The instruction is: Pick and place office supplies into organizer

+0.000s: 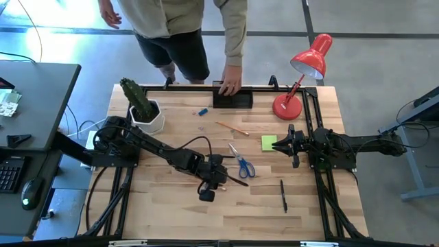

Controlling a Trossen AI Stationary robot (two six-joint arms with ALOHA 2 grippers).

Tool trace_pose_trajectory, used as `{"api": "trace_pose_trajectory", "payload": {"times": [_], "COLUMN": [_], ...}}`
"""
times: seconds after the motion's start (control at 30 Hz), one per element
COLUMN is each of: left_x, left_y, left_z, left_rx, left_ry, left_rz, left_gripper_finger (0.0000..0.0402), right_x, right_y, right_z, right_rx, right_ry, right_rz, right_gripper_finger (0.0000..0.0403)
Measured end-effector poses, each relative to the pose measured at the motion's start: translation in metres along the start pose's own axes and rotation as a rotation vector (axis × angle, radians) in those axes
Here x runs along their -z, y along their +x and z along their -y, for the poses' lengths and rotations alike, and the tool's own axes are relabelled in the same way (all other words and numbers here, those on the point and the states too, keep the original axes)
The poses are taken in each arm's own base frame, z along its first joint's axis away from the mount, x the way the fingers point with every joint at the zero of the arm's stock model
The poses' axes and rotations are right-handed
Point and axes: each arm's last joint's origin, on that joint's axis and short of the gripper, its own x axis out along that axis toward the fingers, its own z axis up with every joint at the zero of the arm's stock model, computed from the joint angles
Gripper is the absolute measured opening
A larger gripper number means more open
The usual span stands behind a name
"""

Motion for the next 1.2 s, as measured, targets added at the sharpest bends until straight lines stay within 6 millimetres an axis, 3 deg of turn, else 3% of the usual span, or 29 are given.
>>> {"api": "trace_pose_trajectory", "payload": {"times": [0.27, 0.4, 0.53, 0.7, 0.83, 0.97, 1.2], "left_x": [0.001, -0.01, -0.021, -0.026, -0.023, -0.017, -0.007], "left_y": [-0.002, -0.014, -0.029, -0.048, -0.048, -0.036, 0.004], "left_z": [0.0, -0.002, -0.001, -0.001, -0.007, -0.009, -0.007], "left_rx": [-0.004, -0.012, -0.016, -0.013, -0.022, -0.027, 0.0], "left_ry": [0.001, 0.039, 0.047, 0.075, 0.064, 0.065, 0.053], "left_rz": [-0.04, -0.1, -0.156, -0.276, -0.382, -0.452, -0.514], "left_gripper_finger": [0.0194, 0.0248, 0.0271, 0.0264, 0.0242, 0.0216, 0.0175], "right_x": [0.0, 0.0, 0.0, 0.0, 0.0, 0.0, 0.002], "right_y": [0.0, 0.0, 0.0, 0.0, 0.0, 0.0, 0.001], "right_z": [0.0, 0.0, 0.0, 0.0, 0.0, 0.0, 0.0], "right_rx": [0.0, 0.0, 0.0, 0.0, 0.0, 0.001, 0.003], "right_ry": [0.0, 0.0, 0.0, 0.0, 0.0, 0.0, 0.0], "right_rz": [0.0, 0.0, 0.0, 0.0, 0.0, -0.003, -0.02], "right_gripper_finger": [0.0053, 0.0053, 0.0053, 0.0053, 0.0053, 0.0053, 0.0053]}}
